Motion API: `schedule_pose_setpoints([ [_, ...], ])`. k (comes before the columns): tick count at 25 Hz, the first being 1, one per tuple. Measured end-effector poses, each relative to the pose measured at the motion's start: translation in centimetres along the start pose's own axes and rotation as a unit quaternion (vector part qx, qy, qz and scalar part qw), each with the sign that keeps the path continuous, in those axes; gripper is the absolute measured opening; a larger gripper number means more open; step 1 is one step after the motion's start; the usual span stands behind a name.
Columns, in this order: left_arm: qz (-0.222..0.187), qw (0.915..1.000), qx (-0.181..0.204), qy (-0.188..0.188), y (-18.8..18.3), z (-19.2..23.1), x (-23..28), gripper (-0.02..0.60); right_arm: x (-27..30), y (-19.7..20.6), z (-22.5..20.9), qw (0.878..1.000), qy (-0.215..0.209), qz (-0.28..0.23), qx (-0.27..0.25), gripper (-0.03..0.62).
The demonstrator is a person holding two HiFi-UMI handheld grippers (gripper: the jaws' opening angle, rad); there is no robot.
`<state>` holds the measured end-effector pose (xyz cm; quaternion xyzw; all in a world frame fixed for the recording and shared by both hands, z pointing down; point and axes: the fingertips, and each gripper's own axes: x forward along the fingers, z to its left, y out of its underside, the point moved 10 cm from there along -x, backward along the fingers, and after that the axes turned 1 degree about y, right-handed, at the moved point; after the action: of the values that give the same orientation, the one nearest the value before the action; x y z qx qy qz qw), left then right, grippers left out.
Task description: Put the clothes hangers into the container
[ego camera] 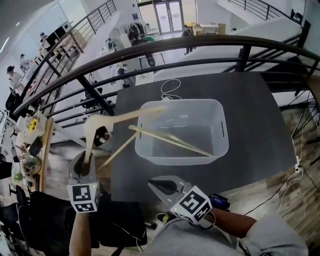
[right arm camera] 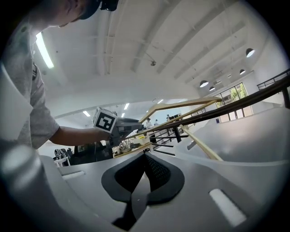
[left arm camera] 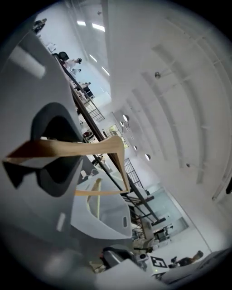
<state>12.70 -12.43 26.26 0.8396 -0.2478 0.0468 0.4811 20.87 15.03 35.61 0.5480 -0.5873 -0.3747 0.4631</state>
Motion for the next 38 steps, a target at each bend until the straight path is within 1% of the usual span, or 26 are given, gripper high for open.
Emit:
schedule_pose_setpoints([
  [2, -0.005, 0.9993, 0.028, 0.024, -2.2, -2.0, 1.7, 0.092, -1.6, 0.1, -1.2, 1.0, 0.011, -0.008, 0.003, 0.0],
  [5, -0.006, 0.9958, 0.067, 0.063, -4.9, -5.2, 4.1, 0.092, -3.5, 0.3, -2.9, 0.999, 0.029, -0.018, 0.01, 0.0],
  [8, 0.007, 0.9898, 0.105, 0.096, -6.4, -8.5, 6.1, 0.092, -5.4, 0.6, -4.4, 0.999, 0.045, -0.024, 0.016, 0.0],
  [11, 0.027, 0.9828, 0.137, 0.121, -7.7, -11.4, 7.9, 0.094, -7.2, 0.7, -5.7, 0.998, 0.06, -0.029, 0.021, 0.0],
  [13, 0.041, 0.9777, 0.16, 0.129, -8.5, -13.1, 9.0, 0.094, -8.3, 0.8, -6.5, 0.997, 0.068, -0.031, 0.025, 0.0],
  [17, 0.047, 0.9664, 0.216, 0.131, -9.6, -16.5, 11.0, 0.094, -10.1, 0.9, -8.0, 0.996, 0.08, -0.033, 0.033, 0.0],
  [21, 0.056, 0.9515, 0.273, 0.13, -9.6, -19.2, 12.3, 0.095, -11.1, 1.3, -8.6, 0.995, 0.089, -0.037, 0.039, 0.0],
  [24, 0.063, 0.9412, 0.306, 0.129, -9.6, -21.3, 13.5, 0.095, -11.7, 1.4, -9.5, 0.994, 0.094, -0.042, 0.044, -0.001],
  [29, 0.076, 0.9332, 0.323, 0.139, -9.7, -24.4, 14.8, 0.095, -12.3, 1.5, -9.9, 0.993, 0.098, -0.046, 0.052, 0.0],
  [32, 0.078, 0.9261, 0.347, 0.127, -9.4, -25.5, 15.4, 0.094, -12.4, 1.8, -10.0, 0.993, 0.098, -0.046, 0.055, 0.0],
  [35, 0.09, 0.9246, 0.349, 0.124, -9.9, -26.0, 15.9, 0.097, -12.9, 1.6, -10.9, 0.992, 0.095, -0.054, 0.06, -0.001],
  [37, 0.087, 0.9241, 0.348, 0.132, -10.0, -26.5, 15.8, 0.106, -13.3, 1.5, -11.1, 0.992, 0.094, -0.062, 0.063, -0.001],
  [38, 0.085, 0.9257, 0.341, 0.14, -10.0, -26.5, 15.6, 0.137, -13.4, 1.4, -11.1, 0.991, 0.094, -0.065, 0.063, 0.0],
])
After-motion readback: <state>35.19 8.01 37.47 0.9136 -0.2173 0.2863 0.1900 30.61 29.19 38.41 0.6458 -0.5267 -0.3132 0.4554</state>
